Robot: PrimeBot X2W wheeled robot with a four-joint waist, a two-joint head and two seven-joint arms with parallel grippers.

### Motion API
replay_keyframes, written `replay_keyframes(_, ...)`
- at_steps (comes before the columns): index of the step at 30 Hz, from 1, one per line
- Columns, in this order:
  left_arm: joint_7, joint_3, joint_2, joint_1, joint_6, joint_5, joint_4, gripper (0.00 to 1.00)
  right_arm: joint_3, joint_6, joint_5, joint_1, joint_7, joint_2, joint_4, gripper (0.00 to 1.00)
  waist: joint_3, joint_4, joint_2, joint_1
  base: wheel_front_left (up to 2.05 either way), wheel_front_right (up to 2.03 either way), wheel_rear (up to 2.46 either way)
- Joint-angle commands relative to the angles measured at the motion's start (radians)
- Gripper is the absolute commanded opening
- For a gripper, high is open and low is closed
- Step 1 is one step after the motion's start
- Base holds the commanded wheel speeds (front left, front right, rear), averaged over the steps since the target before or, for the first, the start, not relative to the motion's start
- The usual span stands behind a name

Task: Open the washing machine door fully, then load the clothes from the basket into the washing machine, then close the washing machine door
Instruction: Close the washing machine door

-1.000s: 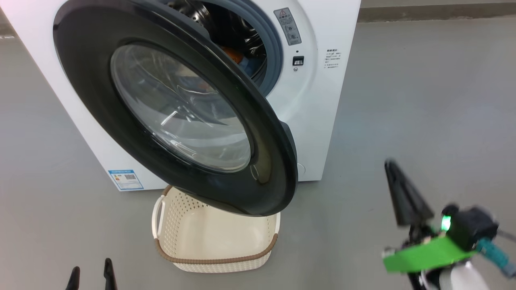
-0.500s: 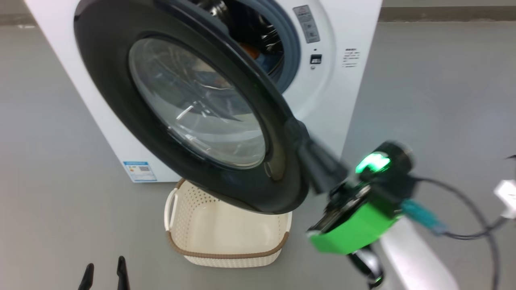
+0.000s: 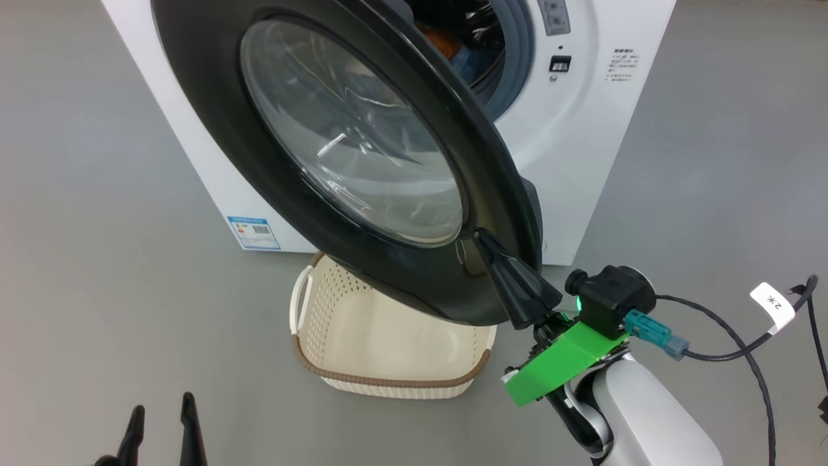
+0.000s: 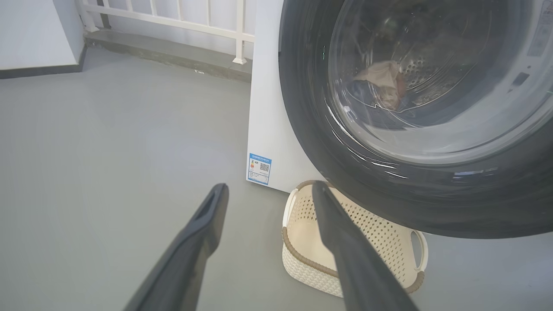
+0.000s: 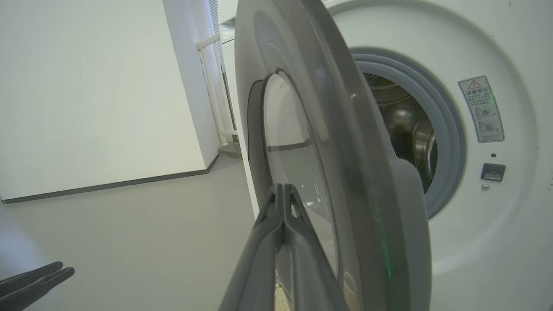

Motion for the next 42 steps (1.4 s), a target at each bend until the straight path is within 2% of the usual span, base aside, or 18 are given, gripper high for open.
replay_keyframes(1,-0.010,0.029,0.007,-0.045,-0.004,-0.007,-0.021,1.00,0.005,0.002,-0.006,-0.023,-0.005,0.017,-0.012,0.00,0.018,0.006,0.0000,0.0000,0.00,0.00,0.00)
replay_keyframes(20,-0.010,0.001,0.007,-0.093,-0.027,-0.028,-0.021,1.00,-0.073,0.002,-0.026,-0.106,-0.005,0.019,0.008,0.00,0.110,0.000,0.0000,0.0000,0.00,0.00,0.00)
replay_keyframes(42,-0.010,-0.024,0.007,-0.140,-0.056,-0.061,-0.038,1.00,-0.217,0.002,-0.106,-0.242,-0.005,0.019,-0.011,0.00,0.252,0.058,0.0000,0.0000,0.00,0.00,0.00)
